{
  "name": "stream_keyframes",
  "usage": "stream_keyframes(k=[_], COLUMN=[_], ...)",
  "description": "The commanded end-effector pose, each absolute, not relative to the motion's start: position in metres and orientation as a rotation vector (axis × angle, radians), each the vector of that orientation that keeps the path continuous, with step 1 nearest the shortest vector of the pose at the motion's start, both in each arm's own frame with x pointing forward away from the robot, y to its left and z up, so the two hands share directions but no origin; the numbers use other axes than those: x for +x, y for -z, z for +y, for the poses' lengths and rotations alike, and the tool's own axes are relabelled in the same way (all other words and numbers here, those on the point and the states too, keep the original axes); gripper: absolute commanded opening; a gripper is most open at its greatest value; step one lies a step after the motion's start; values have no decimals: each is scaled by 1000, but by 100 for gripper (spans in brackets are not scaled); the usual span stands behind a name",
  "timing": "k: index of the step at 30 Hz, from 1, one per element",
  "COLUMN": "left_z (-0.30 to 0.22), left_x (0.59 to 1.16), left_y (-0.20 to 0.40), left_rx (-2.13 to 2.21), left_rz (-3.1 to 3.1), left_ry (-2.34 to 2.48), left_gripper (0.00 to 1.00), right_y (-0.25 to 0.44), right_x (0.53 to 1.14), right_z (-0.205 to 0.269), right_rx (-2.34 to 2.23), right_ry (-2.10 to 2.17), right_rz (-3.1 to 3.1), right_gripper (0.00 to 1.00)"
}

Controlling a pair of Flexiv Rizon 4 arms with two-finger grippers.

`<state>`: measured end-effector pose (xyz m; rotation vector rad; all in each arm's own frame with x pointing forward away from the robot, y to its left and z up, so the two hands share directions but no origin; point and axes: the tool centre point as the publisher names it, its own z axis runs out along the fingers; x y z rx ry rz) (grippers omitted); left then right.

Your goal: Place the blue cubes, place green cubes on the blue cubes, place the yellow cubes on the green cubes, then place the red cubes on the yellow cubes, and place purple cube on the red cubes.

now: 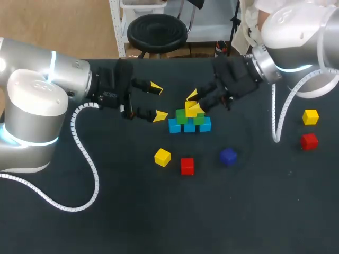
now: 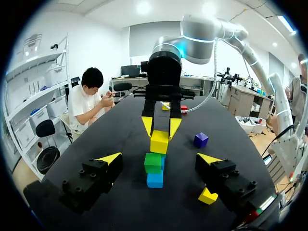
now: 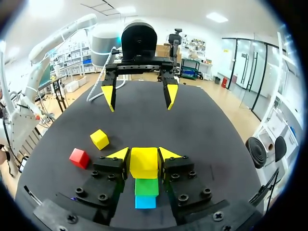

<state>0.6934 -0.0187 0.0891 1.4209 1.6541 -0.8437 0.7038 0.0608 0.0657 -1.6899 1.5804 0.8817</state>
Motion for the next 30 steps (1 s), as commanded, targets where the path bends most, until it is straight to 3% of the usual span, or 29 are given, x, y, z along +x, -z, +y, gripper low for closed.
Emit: stream_keyframes(k=[1,30], left_z=[-18,-18], left_x=[693,693], left_y=[-88,-88], left_rx=[1418,1418], left_rz=[1649,1649], left_ry=[843,843], left_gripper=[100,100], right_y=[-63,-63], right_x=[706,710], right_z=[60,60], right_rx=[-1685,-1703], right_ry=[-891,-887], right_rz=[1567,1573], right_gripper=[0,0])
